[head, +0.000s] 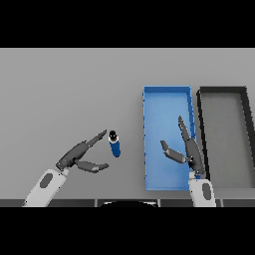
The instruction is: Pick up the blue pipe and place it into the blue bin.
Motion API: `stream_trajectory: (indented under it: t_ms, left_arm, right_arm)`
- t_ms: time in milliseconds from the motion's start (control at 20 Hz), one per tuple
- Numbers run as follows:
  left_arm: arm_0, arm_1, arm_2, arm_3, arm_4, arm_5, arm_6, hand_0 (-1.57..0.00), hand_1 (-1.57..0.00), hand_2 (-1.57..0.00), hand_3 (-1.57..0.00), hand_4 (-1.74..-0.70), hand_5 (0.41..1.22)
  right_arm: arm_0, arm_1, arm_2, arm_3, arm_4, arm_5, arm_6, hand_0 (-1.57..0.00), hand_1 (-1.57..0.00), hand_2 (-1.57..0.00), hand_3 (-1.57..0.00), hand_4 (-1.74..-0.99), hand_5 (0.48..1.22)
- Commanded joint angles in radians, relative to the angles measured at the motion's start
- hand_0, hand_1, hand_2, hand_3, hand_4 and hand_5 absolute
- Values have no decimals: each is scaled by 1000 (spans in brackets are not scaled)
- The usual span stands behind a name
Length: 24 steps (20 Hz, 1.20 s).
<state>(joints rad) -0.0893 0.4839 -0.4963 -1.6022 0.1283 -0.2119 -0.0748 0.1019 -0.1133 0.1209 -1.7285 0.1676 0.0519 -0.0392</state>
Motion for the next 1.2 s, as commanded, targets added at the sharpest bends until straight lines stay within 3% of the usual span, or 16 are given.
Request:
stream_trajectory:
  t_ms: [0,150,450,650,750,800,850,900,1000,1150]
  left_arm:
    - [-15,-29,-11,25,-5,2,12,1,1,1,1,-1200,467]
    - [-44,-101,-29,106,-12,0,27,1,1,1,1,-1191,467]
    - [-134,-179,-52,223,-68,5,6,1,1,1,1,-1131,462]
    - [-165,-240,-39,270,-29,-13,-39,1,1,-1,1,-1215,533]
    - [-169,-275,-37,295,-21,-5,-50,1,-40,-110,-43,-1267,585]
    - [-172,-284,-33,299,-18,4,-45,-34,-141,-224,-115,-1292,617]
    - [-174,-292,-28,297,-14,14,-39,-100,-265,-357,-215,-1317,651]
    - [-166,-305,-23,303,3,13,-42,-289,-458,-539,-486,-1342,765]
    - [-156,-317,-29,311,-6,26,-37,-717,-856,-901,-877,-1477,929]
    - [-159,-320,-52,306,-24,18,-45,-1134,-1205,-1228,-1174,-1600,1072]
  right_arm:
    - [-7,6,1,20,7,-5,11,1,1,1,1,-1231,623]
    - [14,4,4,7,8,-2,-16,1,1,1,1,-1223,618]
    - [9,1,-7,8,3,-7,-4,1,1,1,1,-1201,605]
    - [15,-6,-16,19,-13,6,-3,1,1,1,1,-1206,606]
    - [14,-6,-12,12,1,-3,0,1,1,1,1,-1196,603]
    - [6,-6,-14,10,-2,-3,3,1,1,1,1,-1196,605]
    - [13,-3,-11,9,-4,0,-2,1,1,1,1,-1198,605]
    - [20,0,-11,13,-6,0,-5,1,1,1,1,-1199,605]
    - [7,1,-17,14,-13,-3,-2,1,1,1,1,-1198,604]
    - [1,2,-16,17,-13,-1,17,1,1,1,1,-1198,604]
